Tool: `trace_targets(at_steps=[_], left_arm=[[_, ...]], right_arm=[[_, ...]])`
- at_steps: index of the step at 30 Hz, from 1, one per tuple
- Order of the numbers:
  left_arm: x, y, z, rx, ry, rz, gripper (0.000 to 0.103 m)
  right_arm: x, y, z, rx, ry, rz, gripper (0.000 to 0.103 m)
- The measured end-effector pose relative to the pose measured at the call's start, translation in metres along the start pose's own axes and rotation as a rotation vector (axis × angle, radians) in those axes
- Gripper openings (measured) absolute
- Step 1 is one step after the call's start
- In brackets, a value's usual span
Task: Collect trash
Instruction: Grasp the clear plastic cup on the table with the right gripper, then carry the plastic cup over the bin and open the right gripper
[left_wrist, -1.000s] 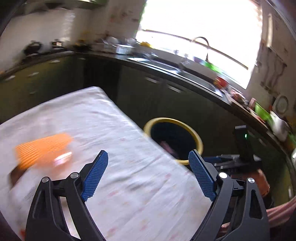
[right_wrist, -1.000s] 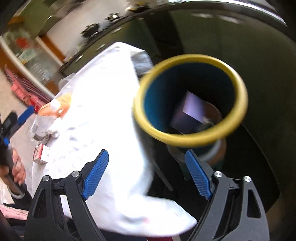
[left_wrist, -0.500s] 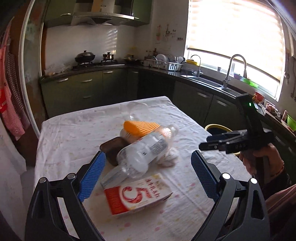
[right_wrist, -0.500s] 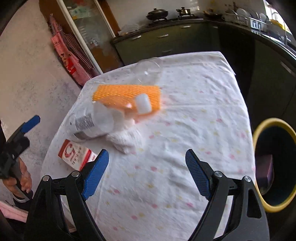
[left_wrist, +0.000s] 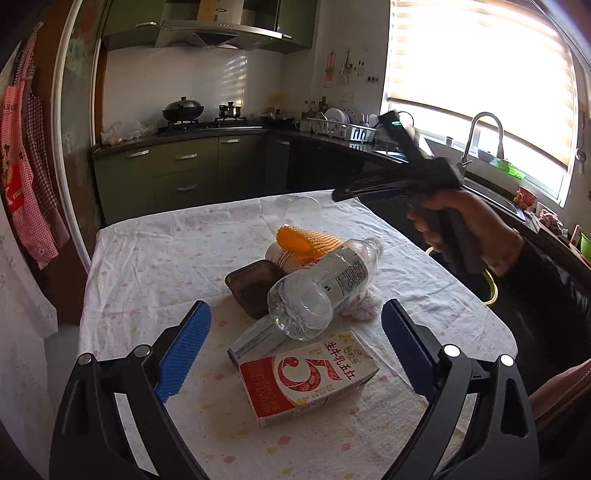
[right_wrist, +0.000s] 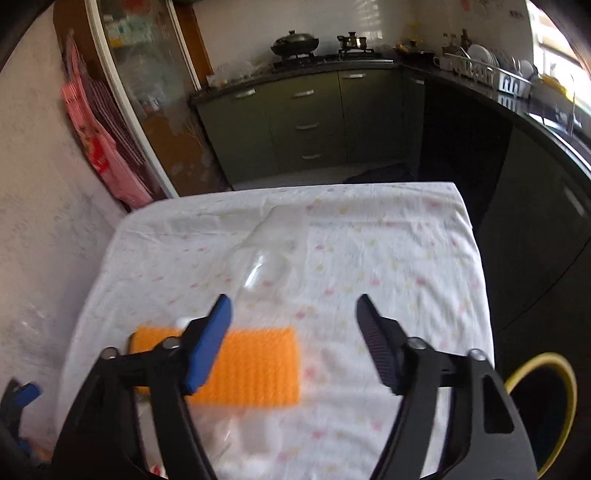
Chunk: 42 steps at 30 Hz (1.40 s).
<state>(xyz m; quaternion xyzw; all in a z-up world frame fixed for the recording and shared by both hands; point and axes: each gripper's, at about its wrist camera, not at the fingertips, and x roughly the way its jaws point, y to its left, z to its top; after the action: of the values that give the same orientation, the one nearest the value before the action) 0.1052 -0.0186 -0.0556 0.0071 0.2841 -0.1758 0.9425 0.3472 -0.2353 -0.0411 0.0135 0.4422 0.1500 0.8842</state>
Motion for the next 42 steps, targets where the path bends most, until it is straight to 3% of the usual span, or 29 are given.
trace_targets(at_steps=[4, 10, 12, 14, 23, 31, 36, 42], left_arm=[[0.005, 0.002, 0.000, 0.005, 0.011, 0.007, 0.092], [0.014, 0.006, -0.001, -0.004, 0.026, -0.005, 0.092], [0.017, 0.006, -0.001, -0.005, 0.028, -0.011, 0.092], [0.020, 0.005, -0.001, -0.003, 0.034, -0.014, 0.092], [0.019, -0.005, 0.003, 0.025, 0.028, -0.034, 0.092], [0.014, -0.033, 0.004, 0.100, 0.016, -0.091, 0.092], [0.012, -0.051, 0.006, 0.150, 0.007, -0.115, 0.093], [0.018, -0.064, 0.010, 0.158, 0.017, -0.148, 0.093]], right_arm=[[0.047, -0.002, 0.015, -0.040, 0.083, -0.056, 0.049], [0.067, -0.005, 0.024, -0.062, 0.084, -0.070, 0.036], [0.070, -0.005, 0.028, -0.071, 0.077, -0.075, 0.014], [0.068, -0.004, 0.030, -0.074, 0.064, -0.076, 0.005], [0.010, -0.020, 0.018, -0.016, -0.022, -0.005, 0.005], [-0.076, -0.086, -0.055, 0.142, -0.105, -0.009, 0.005], [-0.118, -0.159, -0.132, 0.324, -0.125, -0.137, 0.005], [-0.121, -0.224, -0.207, 0.508, -0.057, -0.228, 0.005]])
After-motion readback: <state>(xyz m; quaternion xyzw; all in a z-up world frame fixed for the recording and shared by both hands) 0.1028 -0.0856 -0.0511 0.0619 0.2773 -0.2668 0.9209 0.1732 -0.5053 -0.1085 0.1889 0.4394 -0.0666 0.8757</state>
